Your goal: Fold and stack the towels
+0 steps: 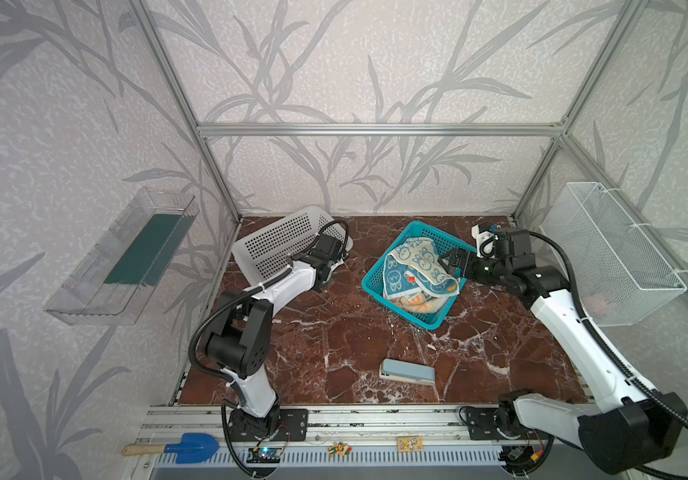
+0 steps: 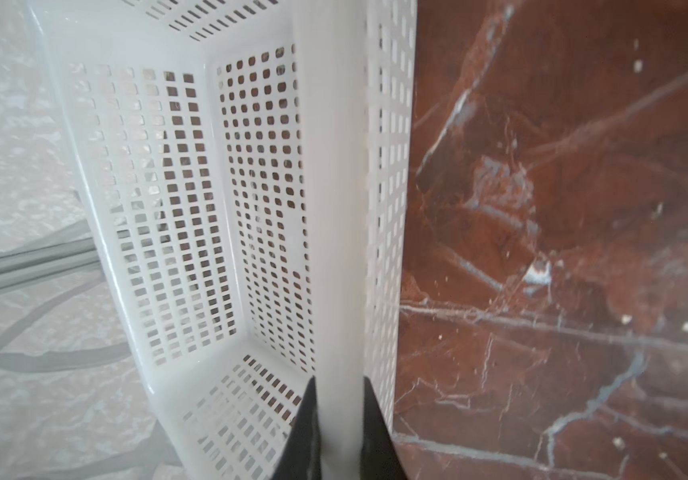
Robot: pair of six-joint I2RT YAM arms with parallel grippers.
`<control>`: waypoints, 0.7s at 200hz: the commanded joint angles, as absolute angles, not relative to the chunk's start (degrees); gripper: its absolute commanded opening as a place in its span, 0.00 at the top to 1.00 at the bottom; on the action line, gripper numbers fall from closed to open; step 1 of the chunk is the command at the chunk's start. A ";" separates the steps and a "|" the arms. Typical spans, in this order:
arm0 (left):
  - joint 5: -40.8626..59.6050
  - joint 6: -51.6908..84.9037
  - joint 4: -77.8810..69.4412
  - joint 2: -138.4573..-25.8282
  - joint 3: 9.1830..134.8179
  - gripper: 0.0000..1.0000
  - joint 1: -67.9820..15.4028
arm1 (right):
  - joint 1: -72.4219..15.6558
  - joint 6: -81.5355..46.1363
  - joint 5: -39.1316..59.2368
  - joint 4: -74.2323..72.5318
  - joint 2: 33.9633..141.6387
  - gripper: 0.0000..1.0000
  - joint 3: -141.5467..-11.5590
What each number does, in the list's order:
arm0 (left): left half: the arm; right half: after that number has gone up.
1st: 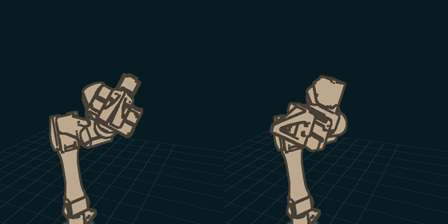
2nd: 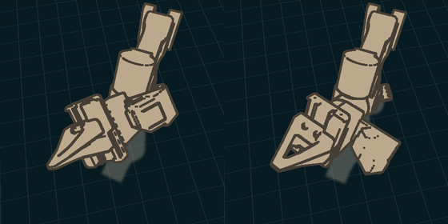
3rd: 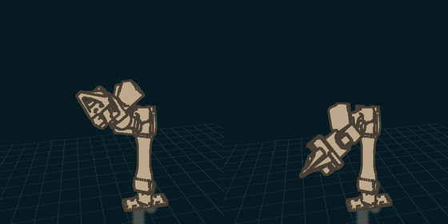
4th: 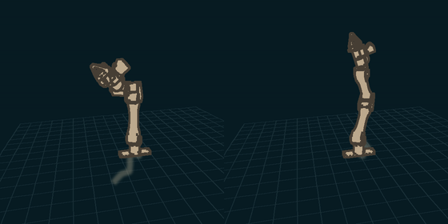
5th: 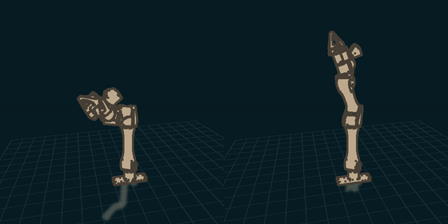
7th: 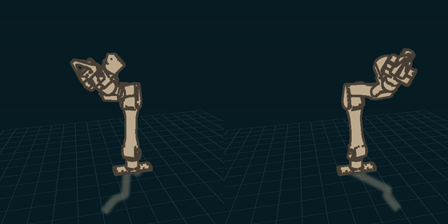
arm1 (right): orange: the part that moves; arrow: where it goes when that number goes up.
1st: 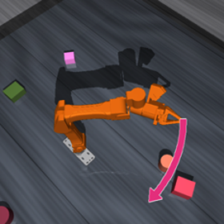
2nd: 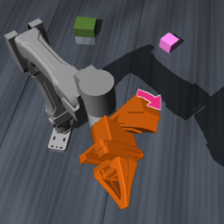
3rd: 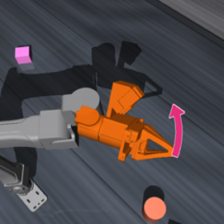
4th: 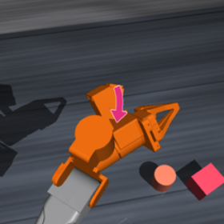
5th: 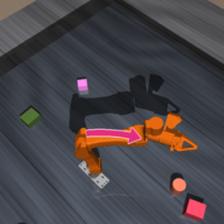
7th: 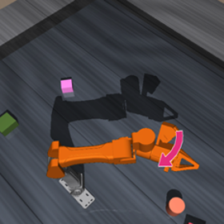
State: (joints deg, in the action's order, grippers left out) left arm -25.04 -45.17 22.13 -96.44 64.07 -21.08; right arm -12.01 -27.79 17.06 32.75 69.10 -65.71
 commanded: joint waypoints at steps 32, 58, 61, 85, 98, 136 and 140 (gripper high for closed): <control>-11.64 -70.38 11.55 -87.61 53.77 1.00 -13.67 | -13.00 -29.88 18.18 30.89 70.39 0.01 -64.89; -3.03 -73.69 12.56 -86.45 54.83 1.00 -8.82 | -13.53 -30.39 18.20 30.58 70.53 0.01 -64.94; -2.65 -74.21 12.94 -86.63 55.20 1.00 -8.50 | -13.58 -30.41 18.24 30.59 70.61 0.01 -64.93; 1.40 -76.73 12.10 -87.73 56.50 1.00 -5.47 | -13.88 -30.73 18.34 30.34 70.66 0.01 -65.01; 2.42 -79.45 10.53 -88.24 56.25 1.00 -4.25 | -13.89 -30.85 18.60 30.02 70.71 0.01 -64.91; 3.52 -85.11 4.62 -90.34 56.27 0.98 -2.49 | -13.97 -30.43 19.22 29.34 70.88 0.01 -64.04; 3.54 -85.28 4.38 -90.55 56.47 0.97 -2.40 | -13.97 -30.35 19.18 29.17 70.99 0.01 -63.94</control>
